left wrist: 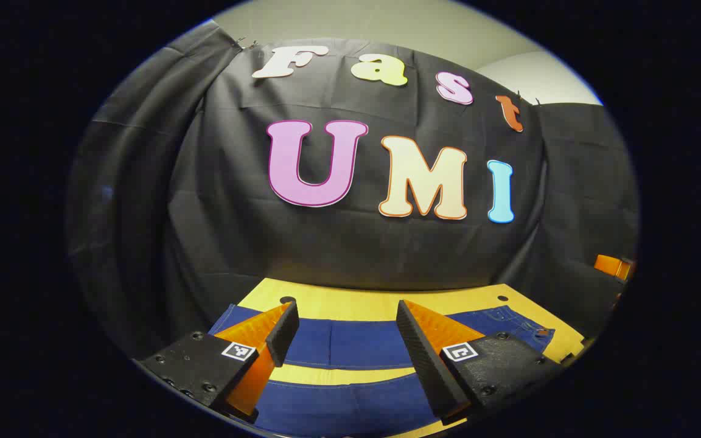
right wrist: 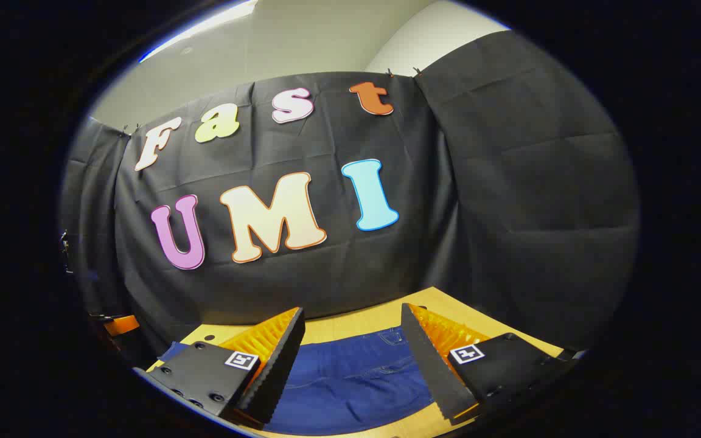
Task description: Grasp the waist and the cuffs of the jeans and fold them to make the two legs overlap; first hold the waist and fold one-third of the jeans toward the cuffs, then hold the cuffs and fold the remaining one-third in the same direction to finish folding.
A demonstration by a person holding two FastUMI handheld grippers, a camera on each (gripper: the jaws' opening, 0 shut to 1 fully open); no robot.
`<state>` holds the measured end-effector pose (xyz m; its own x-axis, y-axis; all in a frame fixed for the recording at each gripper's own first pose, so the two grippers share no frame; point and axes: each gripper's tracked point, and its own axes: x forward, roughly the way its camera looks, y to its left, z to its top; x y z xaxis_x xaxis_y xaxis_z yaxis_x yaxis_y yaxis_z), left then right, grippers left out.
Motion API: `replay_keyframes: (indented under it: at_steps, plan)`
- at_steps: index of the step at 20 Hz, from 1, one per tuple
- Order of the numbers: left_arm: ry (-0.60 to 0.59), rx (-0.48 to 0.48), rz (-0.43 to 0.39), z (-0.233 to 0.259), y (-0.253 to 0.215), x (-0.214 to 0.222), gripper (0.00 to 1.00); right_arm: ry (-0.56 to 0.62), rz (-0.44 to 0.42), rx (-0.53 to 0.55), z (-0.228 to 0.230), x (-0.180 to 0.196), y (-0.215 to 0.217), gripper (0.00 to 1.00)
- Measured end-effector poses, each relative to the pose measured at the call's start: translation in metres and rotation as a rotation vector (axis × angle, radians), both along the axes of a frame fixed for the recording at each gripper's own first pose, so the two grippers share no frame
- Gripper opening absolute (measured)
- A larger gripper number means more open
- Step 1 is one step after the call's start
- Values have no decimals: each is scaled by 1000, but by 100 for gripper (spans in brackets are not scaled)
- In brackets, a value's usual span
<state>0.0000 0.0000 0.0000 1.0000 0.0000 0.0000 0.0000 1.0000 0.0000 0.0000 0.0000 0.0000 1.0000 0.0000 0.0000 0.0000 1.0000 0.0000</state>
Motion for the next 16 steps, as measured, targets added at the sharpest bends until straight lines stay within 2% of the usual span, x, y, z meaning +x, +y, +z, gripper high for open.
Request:
replay_keyframes:
  at_steps: [1, 2, 3, 4, 5, 6, 8, 10, 11, 12, 14, 15, 16]
  plan:
    - [4, 13, 0, -2, 3, -1, 94, -3, -3, -1, 3, -1, -1, 94]
    - [9, 24, -4, -5, 7, -1, 94, -1, -6, -1, 3, -2, -2, 94]
    - [19, 34, -5, -10, 12, -2, 95, 7, -5, 5, 1, -4, -1, 98]
    - [29, 35, -6, -16, 16, -3, 94, 14, -1, 21, 0, -7, 1, 98]
    - [41, 29, -14, -21, 18, -3, 95, 18, -3, 33, 0, -9, 1, 94]
    - [54, 17, -23, -30, 20, -5, 96, 20, -11, 37, -2, -11, -2, 94]
    - [86, -7, -48, -47, 23, -8, 96, 37, -27, 31, -9, -15, -5, 100]
    - [125, -1, -71, -66, 31, -12, 96, 59, -35, 17, -15, -20, -6, 98]
    - [147, 9, -79, -75, 35, -14, 96, 65, -37, 9, -16, -21, -5, 94]
    - [170, 25, -96, -84, 38, -17, 96, 71, -38, 2, -18, -23, -5, 98]
    - [216, 65, -137, -101, 42, -26, 96, 86, -32, -2, -23, -25, -1, 98]
    - [239, 92, -167, -110, 41, -31, 96, 92, -24, -1, -24, -27, 3, 94]
    - [266, 131, -196, -118, 42, -37, 96, 99, -16, -2, -27, -29, 6, 98]
